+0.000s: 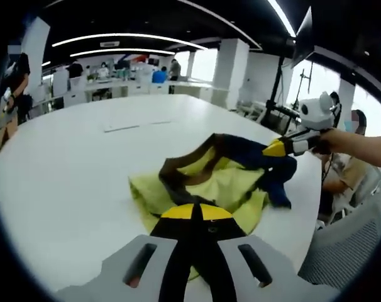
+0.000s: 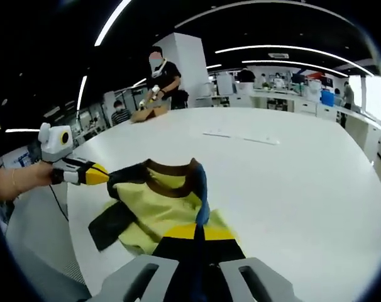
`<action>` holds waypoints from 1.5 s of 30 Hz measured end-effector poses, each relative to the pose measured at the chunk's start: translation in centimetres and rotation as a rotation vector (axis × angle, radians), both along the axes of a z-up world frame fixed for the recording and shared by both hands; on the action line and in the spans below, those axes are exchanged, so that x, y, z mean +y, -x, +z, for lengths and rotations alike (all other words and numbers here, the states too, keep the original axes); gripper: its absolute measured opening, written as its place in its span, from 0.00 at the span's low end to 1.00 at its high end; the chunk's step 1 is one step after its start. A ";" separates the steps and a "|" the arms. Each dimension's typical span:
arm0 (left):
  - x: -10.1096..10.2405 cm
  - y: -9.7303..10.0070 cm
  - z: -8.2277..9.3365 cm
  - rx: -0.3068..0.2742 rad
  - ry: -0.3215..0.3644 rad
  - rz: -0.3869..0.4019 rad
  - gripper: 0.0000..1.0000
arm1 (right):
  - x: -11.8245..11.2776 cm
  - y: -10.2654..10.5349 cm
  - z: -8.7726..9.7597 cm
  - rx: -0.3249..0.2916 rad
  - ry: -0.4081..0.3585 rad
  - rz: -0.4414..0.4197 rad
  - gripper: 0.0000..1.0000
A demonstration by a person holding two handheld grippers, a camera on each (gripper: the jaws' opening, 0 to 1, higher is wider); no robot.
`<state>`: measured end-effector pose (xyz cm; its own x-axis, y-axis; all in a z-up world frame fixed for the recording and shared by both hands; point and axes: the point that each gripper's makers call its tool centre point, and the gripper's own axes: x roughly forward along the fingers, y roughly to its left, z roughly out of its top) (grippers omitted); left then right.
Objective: Fold the garment on the visible template until the final outline fits inside the template.
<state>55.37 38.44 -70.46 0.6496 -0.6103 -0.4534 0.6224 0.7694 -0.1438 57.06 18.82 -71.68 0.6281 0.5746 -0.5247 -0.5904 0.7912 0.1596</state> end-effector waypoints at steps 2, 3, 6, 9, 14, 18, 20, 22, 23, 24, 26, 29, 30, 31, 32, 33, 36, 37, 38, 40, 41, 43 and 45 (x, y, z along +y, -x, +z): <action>0.1 -0.1 0.5 -0.009 -0.011 -0.005 0.00 | 0.0 -0.1 0.4 -0.011 0.006 0.004 0.00; 0.2 -0.1 0.9 -0.016 -0.017 -0.011 0.00 | -0.1 -0.2 0.6 -0.016 0.007 0.005 0.00; 0.1 -0.3 1.8 -0.036 -0.027 -0.025 0.00 | -0.2 -0.5 1.3 -0.035 0.007 0.000 0.00; 0.2 -0.5 2.6 -0.051 -0.040 -0.032 0.00 | -0.3 -0.8 2.1 -0.055 0.008 0.002 0.00; 0.7 -1.4 4.3 -0.075 -0.032 -0.014 0.00 | -0.8 -1.4 3.2 -0.079 0.025 0.003 0.00; 1.0 -2.1 5.2 -0.090 -0.024 -0.009 0.00 | -1.4 -2.0 3.8 -0.091 0.033 -0.008 0.00; 1.2 -2.6 5.6 -0.096 -0.029 -0.004 0.00 | -1.8 -2.4 4.1 -0.097 0.038 -0.014 0.00; 1.4 -3.2 6.0 -0.103 -0.031 0.000 0.00 | -2.2 -2.8 4.5 -0.104 0.041 -0.020 0.00; 1.4 -3.6 6.3 -0.106 -0.032 0.003 0.00 | -2.4 -3.0 4.8 -0.109 0.040 -0.025 0.00; 1.4 -3.8 6.5 -0.107 -0.033 0.003 0.00 | -2.5 -3.2 4.9 -0.111 0.040 -0.028 0.00; 1.5 -4.7 7.4 -0.125 -0.039 0.013 0.00 | -2.8 -3.6 5.4 -0.118 0.042 -0.034 0.00; 1.8 -6.0 8.5 -0.144 -0.034 0.034 0.00 | -3.3 -4.3 6.0 -0.127 0.042 -0.042 0.00; 1.9 -6.4 8.7 -0.147 -0.029 0.038 0.00 | -3.4 -4.5 6.1 -0.127 0.044 -0.043 0.00; 2.0 -6.9 9.1 -0.147 -0.018 0.043 0.00 | -3.6 -4.8 6.3 -0.129 0.048 -0.042 0.00; 2.0 -7.2 9.3 -0.147 -0.011 0.047 0.00 | -3.7 -5.0 6.5 -0.131 0.050 -0.043 0.00; 2.1 -7.7 9.7 -0.155 -0.007 0.052 0.00 | -3.9 -5.2 6.7 -0.134 0.051 -0.044 0.00; 2.1 -8.8 10.6 -0.176 0.011 0.053 0.00 | -4.2 -5.9 7.2 -0.143 0.053 -0.048 0.00; 2.1 -9.2 10.9 -0.183 0.019 0.052 0.00 | -4.3 -6.1 7.3 -0.145 0.054 -0.048 0.00; 2.2 -9.6 11.0 -0.182 0.023 0.056 0.00 | -4.4 -6.3 7.4 -0.148 0.055 -0.048 0.00; 2.1 -10.5 11.1 -0.181 0.018 0.057 0.00 | -4.6 -6.8 7.6 -0.151 0.055 -0.053 0.00; 2.1 -10.9 11.0 -0.182 0.004 0.050 0.00 | -4.8 -7.2 7.7 -0.154 0.057 -0.056 0.00; 1.9 -11.6 10.7 -0.178 -0.015 0.044 0.00 | -5.1 -7.8 7.8 -0.156 0.055 -0.069 0.00; 1.8 -12.5 10.4 -0.178 -0.026 0.045 0.00 | -5.4 -8.5 7.8 -0.158 0.050 -0.084 0.00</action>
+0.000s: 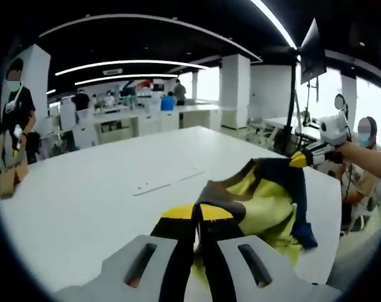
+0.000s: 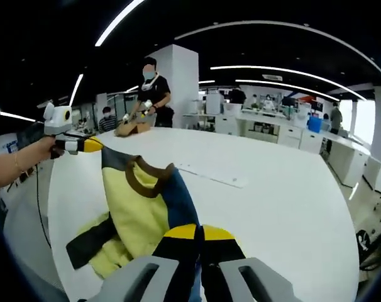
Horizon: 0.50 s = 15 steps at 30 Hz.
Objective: Fold the garment on the visible template until the final outline fits inside the template.
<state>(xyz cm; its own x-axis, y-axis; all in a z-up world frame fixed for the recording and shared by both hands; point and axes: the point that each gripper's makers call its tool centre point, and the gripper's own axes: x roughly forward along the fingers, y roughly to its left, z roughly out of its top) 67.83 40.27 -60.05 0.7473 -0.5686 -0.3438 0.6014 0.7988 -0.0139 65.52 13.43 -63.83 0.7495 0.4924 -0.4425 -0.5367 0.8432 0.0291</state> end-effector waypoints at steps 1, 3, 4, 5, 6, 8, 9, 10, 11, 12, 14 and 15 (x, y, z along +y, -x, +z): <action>0.0 -0.6 -0.2 0.003 0.000 0.004 0.00 | -0.2 -0.4 0.0 0.001 -0.002 -0.009 0.00; -0.1 -1.5 -0.4 0.006 0.001 0.010 0.00 | -0.4 -1.2 0.0 -0.002 -0.009 -0.025 0.00; -0.2 -1.9 -0.5 0.005 -0.001 0.013 0.00 | -0.5 -1.5 -0.1 -0.005 -0.007 -0.027 0.00; -0.2 -2.4 -0.5 0.005 0.000 0.017 0.00 | -0.6 -1.8 -0.1 -0.008 -0.004 -0.032 0.00; -0.3 -3.1 -0.7 0.013 0.000 0.025 0.00 | -0.7 -2.3 -0.1 -0.010 -0.004 -0.038 0.00; -0.4 -4.0 -1.0 0.012 -0.008 0.034 0.00 | -0.7 -3.0 0.0 -0.019 -0.007 -0.040 0.00; -0.4 -4.4 -1.1 0.013 -0.008 0.039 0.00 | -0.8 -3.5 -0.1 -0.021 -0.001 -0.045 0.00; -0.4 -4.8 -1.2 0.020 -0.003 0.047 0.00 | -1.0 -3.9 -0.1 -0.025 0.004 -0.051 0.00; -0.5 -5.2 -1.3 0.020 0.002 0.051 0.00 | -1.2 -4.4 -0.1 -0.029 0.006 -0.058 0.00; -0.6 -5.8 -1.4 0.024 0.009 0.058 0.00 | -1.2 -4.7 -0.2 -0.030 0.003 -0.065 0.00; -0.7 -6.7 -1.7 0.025 0.009 0.067 0.00 | -1.4 -5.5 -0.4 -0.031 0.002 -0.076 0.00; -0.8 -7.2 -2.0 0.025 0.003 0.070 0.00 | -1.5 -6.0 -0.5 -0.032 0.003 -0.083 0.00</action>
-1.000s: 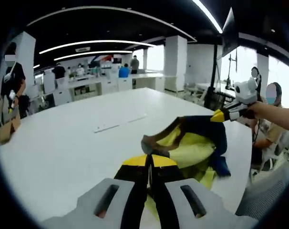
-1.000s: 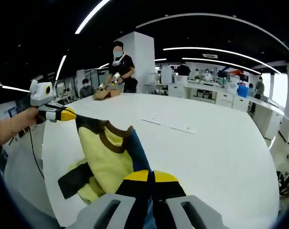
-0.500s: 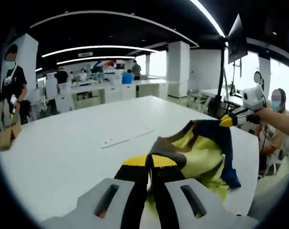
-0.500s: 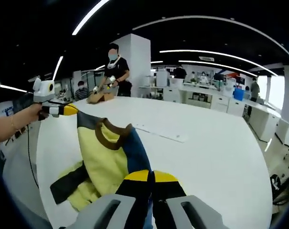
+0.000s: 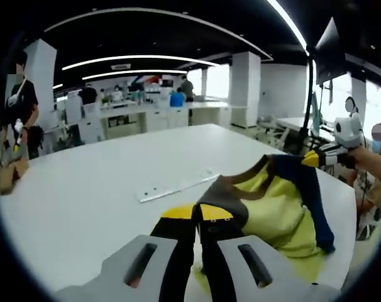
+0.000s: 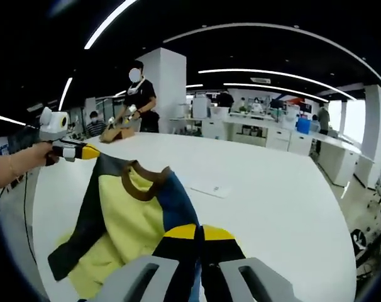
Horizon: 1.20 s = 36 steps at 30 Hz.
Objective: Fold the garment on the visible template until the final outline fits inside the template.
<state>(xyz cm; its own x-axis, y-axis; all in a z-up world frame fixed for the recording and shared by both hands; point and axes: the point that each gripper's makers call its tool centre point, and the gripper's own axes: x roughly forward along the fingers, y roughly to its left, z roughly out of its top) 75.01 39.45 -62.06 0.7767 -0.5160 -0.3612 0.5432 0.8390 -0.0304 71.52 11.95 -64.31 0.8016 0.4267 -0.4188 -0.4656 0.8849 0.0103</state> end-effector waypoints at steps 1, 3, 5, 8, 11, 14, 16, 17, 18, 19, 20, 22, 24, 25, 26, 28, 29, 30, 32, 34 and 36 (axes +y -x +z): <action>0.0 -0.3 -0.2 0.002 -0.004 0.000 0.00 | -0.1 -0.3 -0.1 -0.002 0.002 -0.008 0.00; -0.1 -1.2 -0.7 0.005 -0.012 0.006 0.00 | -0.2 -1.1 -0.4 -0.004 0.004 -0.018 0.00; -0.2 -1.8 -1.1 0.008 -0.016 0.004 0.00 | -0.4 -1.9 -0.7 -0.006 0.007 -0.036 0.00; -0.3 -3.0 -2.2 0.025 -0.028 0.010 0.00 | -0.5 -2.9 -1.3 0.001 0.009 -0.052 0.00; -0.4 -3.9 -3.2 0.030 -0.051 0.012 0.00 | 0.0 -3.9 -2.3 0.016 0.022 -0.048 0.00; -0.6 -4.8 -4.3 0.042 -0.059 0.014 0.00 | 0.2 -4.9 -3.4 0.029 0.036 -0.058 0.00; -0.7 -5.4 -5.0 0.046 -0.064 0.015 0.00 | -0.1 -5.8 -4.3 0.034 0.054 -0.084 0.00; -0.8 -5.6 -5.3 0.045 -0.071 0.011 0.00 | -0.1 -6.2 -4.7 0.035 0.061 -0.089 0.00; -0.7 -5.8 -5.7 0.048 -0.075 0.016 0.00 | -0.6 -6.6 -5.4 0.051 0.069 -0.127 0.00; -0.7 -6.1 -6.0 0.050 -0.075 0.018 0.00 | -0.6 -7.2 -5.9 0.055 0.071 -0.132 0.00; -0.8 -6.3 -6.4 0.052 -0.076 0.016 0.00 | -0.6 -7.5 -6.2 0.050 0.076 -0.130 0.00; -0.8 -6.8 -7.3 0.065 -0.086 0.015 0.00 | -0.8 -8.0 -6.8 0.061 0.078 -0.141 0.00; -0.8 -7.1 -8.1 0.077 -0.096 0.007 0.00 | -1.0 -8.5 -7.6 0.071 0.076 -0.155 0.00; -0.7 -7.3 -8.4 0.087 -0.092 0.010 0.00 | -1.3 -8.9 -8.0 0.080 0.076 -0.164 0.00; -0.6 -7.5 -8.8 0.093 -0.085 0.013 0.00 | -1.5 -9.2 -8.5 0.093 0.064 -0.182 0.00; -0.4 -7.9 -9.7 0.108 -0.088 0.019 0.00 | -1.3 -9.5 -9.2 0.101 0.067 -0.181 0.00; -0.3 -8.0 -10.1 0.115 -0.097 0.020 0.00 | -1.3 -9.6 -9.5 0.105 0.075 -0.182 0.00; -0.2 -8.1 -10.5 0.119 -0.106 0.023 0.00 | -1.3 -9.7 -9.8 0.107 0.082 -0.186 0.00; -0.2 -8.3 -11.3 0.130 -0.116 0.023 0.00 | -1.4 -10.4 -10.3 0.106 0.087 -0.180 0.00; -0.2 -8.6 -11.9 0.137 -0.126 0.022 0.00 | -1.3 -10.6 -10.9 0.133 0.065 -0.186 0.00; -0.2 -8.9 -12.4 0.145 -0.131 0.028 0.00 | -1.4 -11.2 -11.5 0.159 0.020 -0.205 0.00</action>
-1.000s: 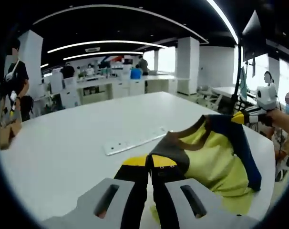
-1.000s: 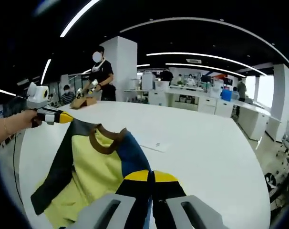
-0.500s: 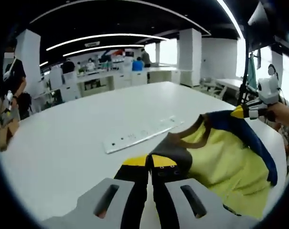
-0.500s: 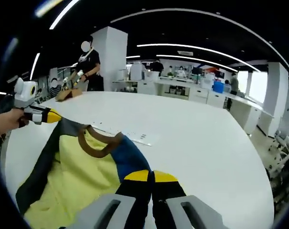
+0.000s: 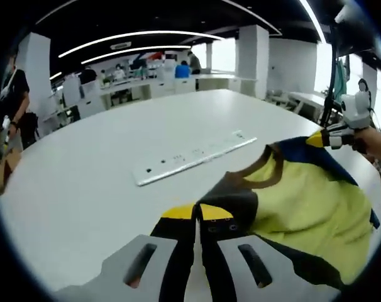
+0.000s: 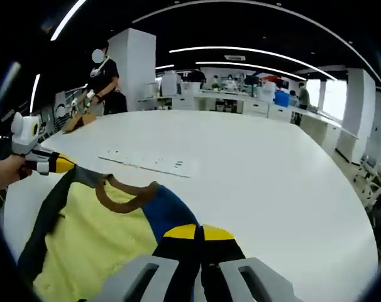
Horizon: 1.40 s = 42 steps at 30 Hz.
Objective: Fold the garment on the visible template until the final outline fits inside the template.
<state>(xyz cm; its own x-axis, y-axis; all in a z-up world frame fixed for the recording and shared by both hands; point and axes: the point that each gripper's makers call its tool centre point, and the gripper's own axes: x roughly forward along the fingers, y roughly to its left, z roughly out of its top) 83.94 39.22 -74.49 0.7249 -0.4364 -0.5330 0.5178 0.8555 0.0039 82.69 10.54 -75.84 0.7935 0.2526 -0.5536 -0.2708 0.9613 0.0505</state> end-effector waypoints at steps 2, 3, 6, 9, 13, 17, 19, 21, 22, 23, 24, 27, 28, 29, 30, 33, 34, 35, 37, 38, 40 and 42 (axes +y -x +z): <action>-0.1 -0.2 -0.3 -0.001 -0.015 0.001 0.00 | -0.5 -0.3 -0.4 0.008 0.018 -0.010 0.00; 0.0 -0.4 -0.5 -0.004 -0.036 -0.001 0.00 | -0.5 -0.4 -0.5 0.010 0.016 -0.012 0.00; 0.0 -0.5 -1.1 -0.007 -0.085 -0.017 0.00 | -0.9 -0.7 -1.2 0.039 0.015 -0.042 0.00; 0.1 -0.6 -1.7 0.006 -0.120 -0.029 0.00 | -0.7 -0.6 -1.3 0.048 0.006 -0.039 0.00; 0.2 -0.6 -1.5 0.005 -0.099 -0.025 0.00 | -0.5 -0.4 -1.2 0.059 -0.021 -0.050 0.00; 0.7 -0.4 -1.1 -0.003 -0.107 -0.024 0.04 | -0.3 -0.2 -0.8 0.057 -0.022 -0.046 0.02; 0.9 -0.3 -1.0 0.005 -0.100 -0.014 0.09 | 0.0 0.0 -0.2 0.043 -0.025 -0.032 0.08; 1.2 0.0 -0.9 0.002 -0.114 -0.007 0.13 | 0.4 0.0 0.4 0.027 -0.031 -0.014 0.16; 1.3 0.1 -0.8 0.002 -0.116 -0.002 0.14 | 0.6 0.1 0.7 0.022 -0.035 -0.008 0.20; 1.3 0.2 -0.6 -0.001 -0.114 -0.002 0.16 | 0.9 0.2 1.0 0.016 -0.037 0.008 0.24; 1.3 0.3 -0.4 -0.005 -0.098 0.001 0.18 | 1.1 0.4 1.1 0.014 -0.038 0.022 0.27; 1.3 0.8 0.4 -0.015 -0.065 0.007 0.24 | 2.1 1.2 1.7 0.022 -0.050 0.068 0.36; 1.1 0.9 0.8 -0.017 -0.027 0.015 0.26 | 2.3 1.4 1.8 0.021 -0.043 0.080 0.39; 1.2 1.0 0.8 -0.006 -0.017 0.021 0.29 | 2.7 1.8 2.1 0.023 -0.041 0.102 0.44; 1.4 1.2 0.9 -0.005 -0.023 0.021 0.31 | 2.9 2.0 2.2 0.025 -0.039 0.116 0.48; 1.7 1.9 1.4 -0.016 -0.025 0.013 0.39 | 4.0 3.3 2.7 0.041 -0.052 0.174 0.57; 1.6 2.2 1.6 -0.017 -0.018 0.008 0.41 | 4.3 3.8 2.9 0.038 -0.045 0.198 0.58; 1.6 2.4 1.8 -0.019 -0.009 0.003 0.44 | 4.5 4.1 3.1 0.037 -0.039 0.212 0.61; 1.4 3.1 2.3 -0.027 0.012 -0.016 0.47 | 5.0 4.9 3.5 0.035 -0.039 0.241 0.66; 1.3 3.4 2.5 -0.031 0.023 -0.023 0.49 | 5.2 5.2 3.7 0.035 -0.043 0.251 0.70; 1.4 4.2 2.7 -0.036 0.028 -0.032 0.52 | 5.7 6.1 3.9 0.039 -0.046 0.289 0.74; 1.3 5.1 2.8 -0.040 0.025 -0.057 0.55 | 6.0 7.2 4.0 0.042 -0.027 0.326 0.78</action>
<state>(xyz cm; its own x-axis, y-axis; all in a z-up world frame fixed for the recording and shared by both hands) 78.81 40.50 -71.64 0.7190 -0.4903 -0.4925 0.5654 0.8248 0.0042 75.52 16.57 -71.80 0.6447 0.5046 -0.5742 -0.5615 0.8223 0.0922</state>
